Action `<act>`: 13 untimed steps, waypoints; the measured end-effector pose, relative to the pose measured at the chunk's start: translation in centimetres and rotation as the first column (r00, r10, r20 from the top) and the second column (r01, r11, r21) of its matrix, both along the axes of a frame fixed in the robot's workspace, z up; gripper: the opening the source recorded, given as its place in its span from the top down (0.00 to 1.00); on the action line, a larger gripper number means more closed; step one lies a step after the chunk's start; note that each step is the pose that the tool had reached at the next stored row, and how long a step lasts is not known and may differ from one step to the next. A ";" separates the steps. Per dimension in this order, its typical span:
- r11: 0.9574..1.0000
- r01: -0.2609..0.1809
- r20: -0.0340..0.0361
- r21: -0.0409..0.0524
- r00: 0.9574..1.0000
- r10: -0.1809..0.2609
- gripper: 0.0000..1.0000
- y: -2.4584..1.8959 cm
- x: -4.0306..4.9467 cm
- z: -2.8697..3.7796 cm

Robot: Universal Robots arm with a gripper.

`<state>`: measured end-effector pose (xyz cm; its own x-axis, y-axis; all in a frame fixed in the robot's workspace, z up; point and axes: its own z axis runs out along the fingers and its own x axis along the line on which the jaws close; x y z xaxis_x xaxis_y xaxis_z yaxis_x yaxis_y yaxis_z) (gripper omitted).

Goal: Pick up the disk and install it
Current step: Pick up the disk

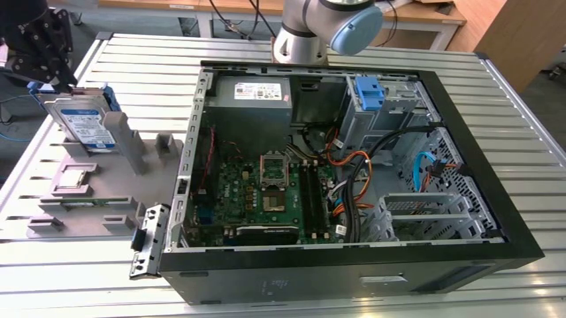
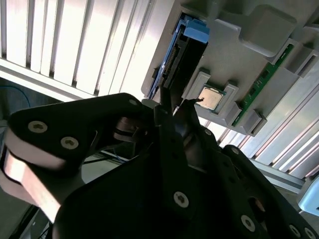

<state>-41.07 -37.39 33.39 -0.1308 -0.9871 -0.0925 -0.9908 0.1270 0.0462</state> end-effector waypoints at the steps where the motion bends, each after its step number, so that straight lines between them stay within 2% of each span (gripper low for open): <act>1: 1.000 0.000 0.000 0.000 1.000 0.000 0.71 0.00 0.00 0.00; 2: 1.000 0.000 0.000 0.000 1.000 0.000 0.71 0.00 0.00 0.00; 3: 1.000 0.000 0.000 0.000 1.000 0.000 0.65 0.00 0.00 0.00; 4: 1.000 0.000 0.000 0.000 1.000 0.000 0.65 0.00 0.00 0.00; 6: 1.000 0.000 0.000 0.000 1.000 0.000 0.53 0.00 0.00 0.00; 7: 1.000 0.000 0.000 0.000 1.000 0.000 0.53 0.00 0.00 -0.01; 8: 1.000 0.000 0.000 0.000 1.000 0.000 0.42 0.00 0.00 -0.01; 10: 1.000 0.000 0.000 0.000 1.000 0.000 0.42 0.00 0.00 -0.01; 11: 1.000 0.000 0.000 0.000 1.000 0.000 0.35 0.00 0.00 -0.01; 13: 1.000 0.000 0.000 0.000 1.000 0.000 0.35 0.00 0.00 -0.05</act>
